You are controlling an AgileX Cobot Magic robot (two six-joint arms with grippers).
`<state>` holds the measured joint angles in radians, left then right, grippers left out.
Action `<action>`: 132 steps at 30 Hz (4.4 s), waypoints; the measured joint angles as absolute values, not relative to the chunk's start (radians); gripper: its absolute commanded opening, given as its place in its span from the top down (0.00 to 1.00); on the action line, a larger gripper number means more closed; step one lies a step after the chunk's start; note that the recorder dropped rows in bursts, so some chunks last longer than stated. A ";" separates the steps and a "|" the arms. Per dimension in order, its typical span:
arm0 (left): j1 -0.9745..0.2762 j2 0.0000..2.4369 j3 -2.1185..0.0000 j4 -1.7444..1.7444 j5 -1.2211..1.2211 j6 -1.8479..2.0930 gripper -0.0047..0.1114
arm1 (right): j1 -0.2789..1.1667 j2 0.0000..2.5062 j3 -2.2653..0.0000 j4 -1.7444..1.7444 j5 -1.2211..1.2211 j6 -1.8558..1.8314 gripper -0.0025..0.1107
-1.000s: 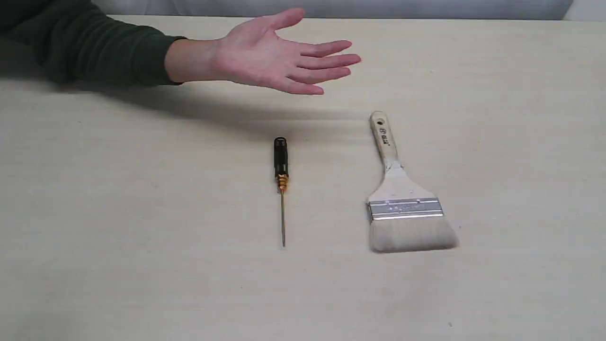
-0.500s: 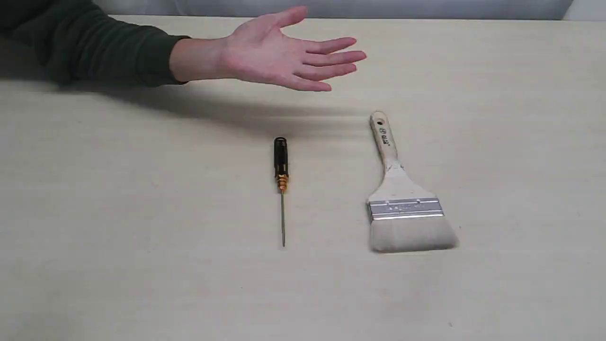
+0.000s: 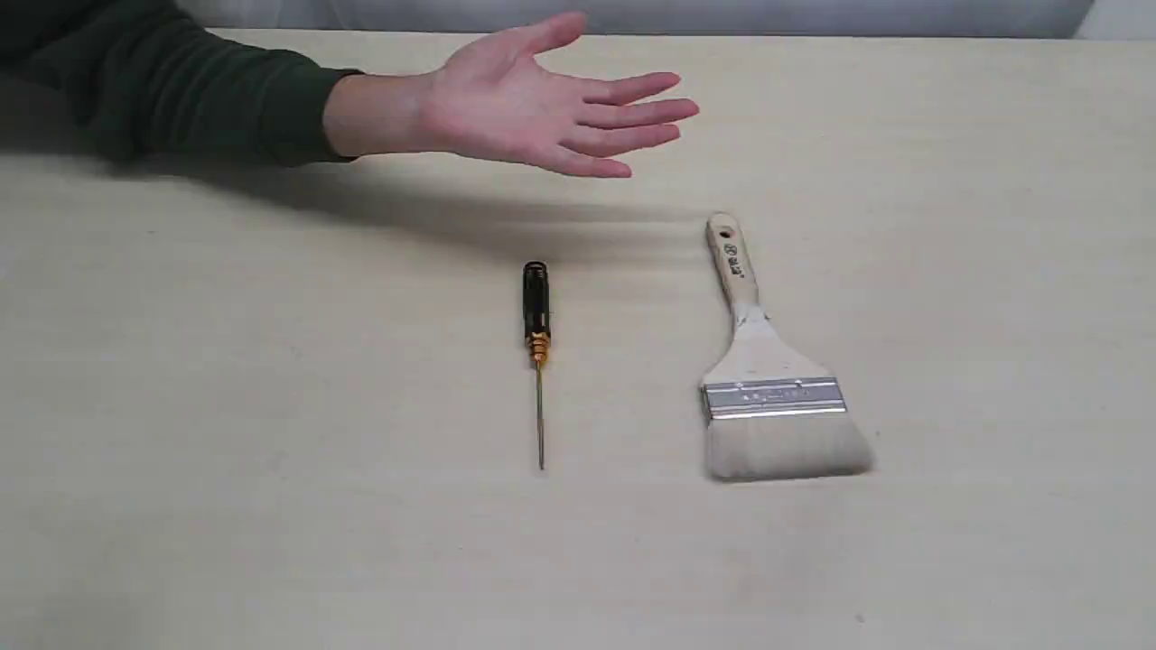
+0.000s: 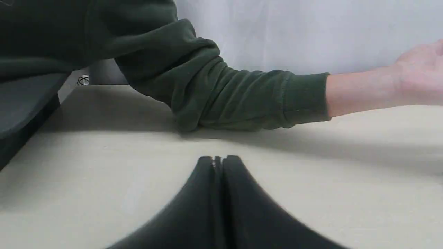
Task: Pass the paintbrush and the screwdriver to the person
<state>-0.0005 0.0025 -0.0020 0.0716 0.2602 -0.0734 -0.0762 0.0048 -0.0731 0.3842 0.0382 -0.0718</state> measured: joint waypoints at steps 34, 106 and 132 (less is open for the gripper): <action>0.000 0.002 -0.002 0.072 0.260 -0.073 0.96 | -0.030 1.273 -0.951 0.930 0.647 -0.749 0.94; 0.000 0.002 -0.002 0.072 0.260 -0.073 0.96 | 0.212 1.978 -1.110 0.415 0.582 -0.246 0.51; 0.000 0.002 -0.002 0.072 0.260 -0.073 0.96 | 0.254 2.072 -1.258 0.289 0.714 -0.134 0.58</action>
<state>-0.0005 0.0025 -0.0020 0.0716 0.2602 -0.0734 0.2536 2.0725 -1.2576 0.2886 0.7142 -0.1335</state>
